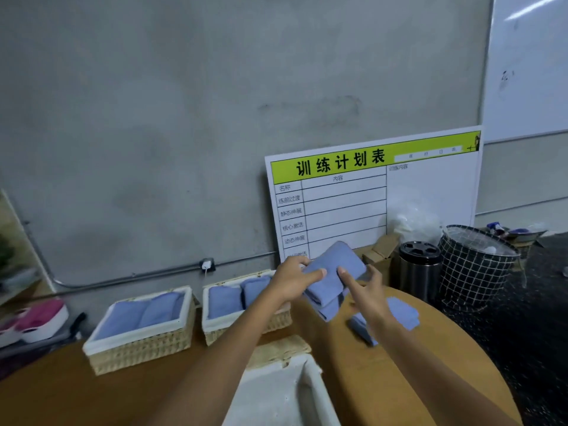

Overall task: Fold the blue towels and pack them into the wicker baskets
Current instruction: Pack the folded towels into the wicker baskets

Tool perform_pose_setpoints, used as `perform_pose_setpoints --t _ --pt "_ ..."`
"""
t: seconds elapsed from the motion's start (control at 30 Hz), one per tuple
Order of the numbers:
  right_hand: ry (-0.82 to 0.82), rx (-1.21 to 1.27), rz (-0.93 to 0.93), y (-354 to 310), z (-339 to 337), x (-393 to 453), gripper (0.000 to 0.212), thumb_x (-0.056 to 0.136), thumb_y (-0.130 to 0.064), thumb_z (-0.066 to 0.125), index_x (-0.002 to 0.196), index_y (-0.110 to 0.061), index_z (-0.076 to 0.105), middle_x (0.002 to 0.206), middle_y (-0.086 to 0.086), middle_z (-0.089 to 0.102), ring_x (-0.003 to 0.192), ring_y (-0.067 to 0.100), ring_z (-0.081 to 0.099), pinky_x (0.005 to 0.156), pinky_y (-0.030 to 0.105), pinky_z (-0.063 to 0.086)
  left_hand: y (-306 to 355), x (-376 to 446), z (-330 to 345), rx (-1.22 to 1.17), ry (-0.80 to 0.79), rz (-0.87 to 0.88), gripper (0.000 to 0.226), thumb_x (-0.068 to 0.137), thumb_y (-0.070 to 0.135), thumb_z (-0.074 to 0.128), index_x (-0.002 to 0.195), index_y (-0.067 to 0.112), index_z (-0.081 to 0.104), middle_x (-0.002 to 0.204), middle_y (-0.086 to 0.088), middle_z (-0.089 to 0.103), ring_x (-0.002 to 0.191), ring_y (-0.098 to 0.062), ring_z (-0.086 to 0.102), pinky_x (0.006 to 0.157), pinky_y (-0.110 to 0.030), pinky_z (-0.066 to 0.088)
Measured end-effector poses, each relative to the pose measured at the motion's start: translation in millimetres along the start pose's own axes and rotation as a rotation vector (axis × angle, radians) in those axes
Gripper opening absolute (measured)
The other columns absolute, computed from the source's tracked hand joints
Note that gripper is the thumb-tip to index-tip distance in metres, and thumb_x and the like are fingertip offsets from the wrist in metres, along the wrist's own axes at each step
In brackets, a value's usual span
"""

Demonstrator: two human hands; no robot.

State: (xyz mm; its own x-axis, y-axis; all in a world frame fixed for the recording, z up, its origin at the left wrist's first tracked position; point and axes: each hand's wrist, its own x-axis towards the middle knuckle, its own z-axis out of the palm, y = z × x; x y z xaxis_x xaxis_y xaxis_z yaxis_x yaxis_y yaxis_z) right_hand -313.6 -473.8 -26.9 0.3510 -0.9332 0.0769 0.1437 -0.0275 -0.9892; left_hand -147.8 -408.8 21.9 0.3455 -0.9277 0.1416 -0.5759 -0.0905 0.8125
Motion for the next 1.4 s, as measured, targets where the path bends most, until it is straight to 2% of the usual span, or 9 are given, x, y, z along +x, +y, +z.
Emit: perform_pose_setpoints --t 0.2,0.3,0.43,0.53,0.77,0.93,1.13,1.27,1.4 --pt "-0.291 0.323 0.197 10 73 -42 0.108 0.057 -0.047 0.095 0.144 -0.015 0.039 0.128 0.016 0.064 0.107 0.038 0.068 0.086 0.060 0.056 -28 -96 -57 -0.153 0.152 -0.125 0.031 0.088 0.037 0.074 0.084 0.019 0.049 0.089 -0.006 0.058 0.080 -0.020 0.059 0.064 -0.029 0.046" --pt "-0.285 0.260 0.206 11 99 -74 0.098 0.071 -0.027 0.090 0.147 -0.017 0.030 0.127 0.014 0.062 0.108 0.034 0.066 0.085 0.050 0.057 -48 -144 -72 -0.260 0.159 -0.239 0.038 0.085 0.038 0.077 0.104 0.026 0.047 0.114 -0.012 0.062 0.092 -0.025 0.067 0.057 -0.033 0.055" --pt "-0.388 0.107 0.259 22 112 -113 0.081 0.081 -0.013 0.081 0.146 -0.019 0.032 0.119 0.018 0.066 0.091 0.027 0.069 0.061 0.033 0.056 -57 -212 -95 -0.274 -0.055 -0.321 0.051 0.093 0.033 0.070 0.133 0.033 0.037 0.124 -0.015 0.060 0.089 -0.036 0.073 0.067 -0.040 0.061" --pt "-0.500 0.007 0.312 38 114 -131 0.090 0.075 -0.012 0.087 0.146 -0.022 0.034 0.103 0.014 0.072 0.077 0.021 0.072 0.056 0.031 0.055 -69 -245 -104 -0.179 -0.150 -0.281 0.051 0.097 0.029 0.065 0.139 0.041 0.038 0.112 -0.014 0.064 0.088 -0.035 0.071 0.072 -0.041 0.062" --pt "-0.680 -0.180 0.276 72 122 -149 0.078 0.083 -0.012 0.078 0.146 -0.027 0.034 0.129 0.013 0.061 0.103 0.025 0.069 0.068 0.032 0.059 -110 -265 -94 0.229 -0.100 -0.198 0.038 0.093 0.043 0.066 0.129 0.042 0.053 0.077 0.005 0.051 0.065 -0.008 0.047 0.064 -0.030 0.037" --pt "-0.757 -0.554 0.057 87 118 -146 0.095 0.085 -0.019 0.078 0.156 -0.030 0.016 0.152 0.004 0.043 0.130 0.020 0.050 0.100 0.031 0.049 -122 -262 -75 0.524 -0.068 -0.110 0.041 0.084 0.057 0.070 0.122 0.043 0.061 0.103 0.020 0.054 0.097 0.000 0.054 0.078 -0.026 0.045" --pt "-0.829 -0.949 -0.195 89 125 -141 0.105 0.087 -0.030 0.074 0.155 -0.037 -0.005 0.127 0.015 0.061 0.114 0.034 0.057 0.085 0.033 0.042 -110 -248 -62 0.945 -0.093 -0.088 0.055 0.079 0.060 0.070 0.128 0.037 0.064 0.119 0.006 0.053 0.113 -0.018 0.050 0.086 -0.034 0.037" --pt "-0.703 -1.051 -0.443 69 113 -137 0.097 0.078 -0.042 0.080 0.153 -0.037 0.018 0.119 0.001 0.057 0.101 0.025 0.060 0.081 0.037 0.049 -113 -245 -78 0.979 -0.152 0.004 0.071 0.075 0.072 0.066 0.134 0.034 0.060 0.126 0.015 0.052 0.108 -0.015 0.044 0.084 -0.035 0.032" --pt "-0.962 -1.032 -0.496 64 104 -130 0.067 0.078 -0.055 0.076 0.135 -0.026 0.055 0.134 -0.009 0.052 0.117 0.009 0.052 0.098 0.031 0.045 -113 -238 -75 1.028 -0.305 -0.075 0.083 0.073 0.077 0.061 0.141 0.028 0.052 0.142 0.014 0.045 0.118 -0.020 0.045 0.092 -0.042 0.034"
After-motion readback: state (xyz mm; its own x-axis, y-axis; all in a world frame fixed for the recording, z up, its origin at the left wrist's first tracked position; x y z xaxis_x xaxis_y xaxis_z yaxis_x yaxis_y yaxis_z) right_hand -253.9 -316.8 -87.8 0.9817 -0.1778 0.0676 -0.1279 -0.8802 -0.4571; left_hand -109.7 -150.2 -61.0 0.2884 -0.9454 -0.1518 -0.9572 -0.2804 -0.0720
